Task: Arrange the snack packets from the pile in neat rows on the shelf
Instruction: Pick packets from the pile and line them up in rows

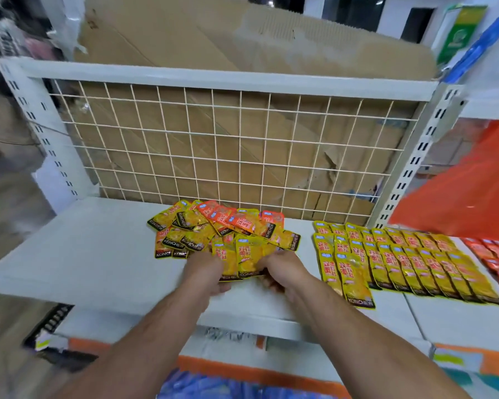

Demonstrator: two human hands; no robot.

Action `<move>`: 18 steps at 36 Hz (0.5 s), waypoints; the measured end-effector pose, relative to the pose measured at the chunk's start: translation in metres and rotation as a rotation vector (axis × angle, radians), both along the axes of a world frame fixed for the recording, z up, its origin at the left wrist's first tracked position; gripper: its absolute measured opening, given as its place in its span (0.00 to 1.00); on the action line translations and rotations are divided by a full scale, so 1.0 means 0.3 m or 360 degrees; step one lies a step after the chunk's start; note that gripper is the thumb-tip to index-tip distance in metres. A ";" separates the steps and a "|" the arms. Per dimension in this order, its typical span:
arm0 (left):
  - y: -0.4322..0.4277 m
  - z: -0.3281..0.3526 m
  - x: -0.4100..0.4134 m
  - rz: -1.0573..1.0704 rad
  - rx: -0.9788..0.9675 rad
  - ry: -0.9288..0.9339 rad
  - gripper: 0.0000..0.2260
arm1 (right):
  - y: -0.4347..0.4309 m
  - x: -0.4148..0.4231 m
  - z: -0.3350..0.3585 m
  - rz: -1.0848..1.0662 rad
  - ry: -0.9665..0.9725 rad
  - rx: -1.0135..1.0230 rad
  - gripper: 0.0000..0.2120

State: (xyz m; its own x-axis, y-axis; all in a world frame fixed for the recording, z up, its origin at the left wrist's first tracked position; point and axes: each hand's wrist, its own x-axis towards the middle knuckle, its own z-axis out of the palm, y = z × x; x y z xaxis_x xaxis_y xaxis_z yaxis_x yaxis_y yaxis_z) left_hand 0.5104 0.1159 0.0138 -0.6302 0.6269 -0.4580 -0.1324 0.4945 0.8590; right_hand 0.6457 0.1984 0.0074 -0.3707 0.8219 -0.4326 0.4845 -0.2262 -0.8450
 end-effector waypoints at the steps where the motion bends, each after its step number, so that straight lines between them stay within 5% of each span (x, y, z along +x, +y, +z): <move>1: -0.031 0.010 0.024 0.0026 0.0030 -0.0057 0.08 | -0.012 0.017 0.004 0.0012 0.0019 -0.0006 0.09; 7: -0.159 0.031 0.170 -0.0018 0.0243 -0.0200 0.19 | -0.101 0.125 -0.008 0.0053 0.0148 0.0026 0.08; 18: -0.202 0.050 0.434 -0.0184 0.0313 -0.0213 0.15 | -0.156 0.410 -0.026 -0.0107 0.0242 0.0116 0.16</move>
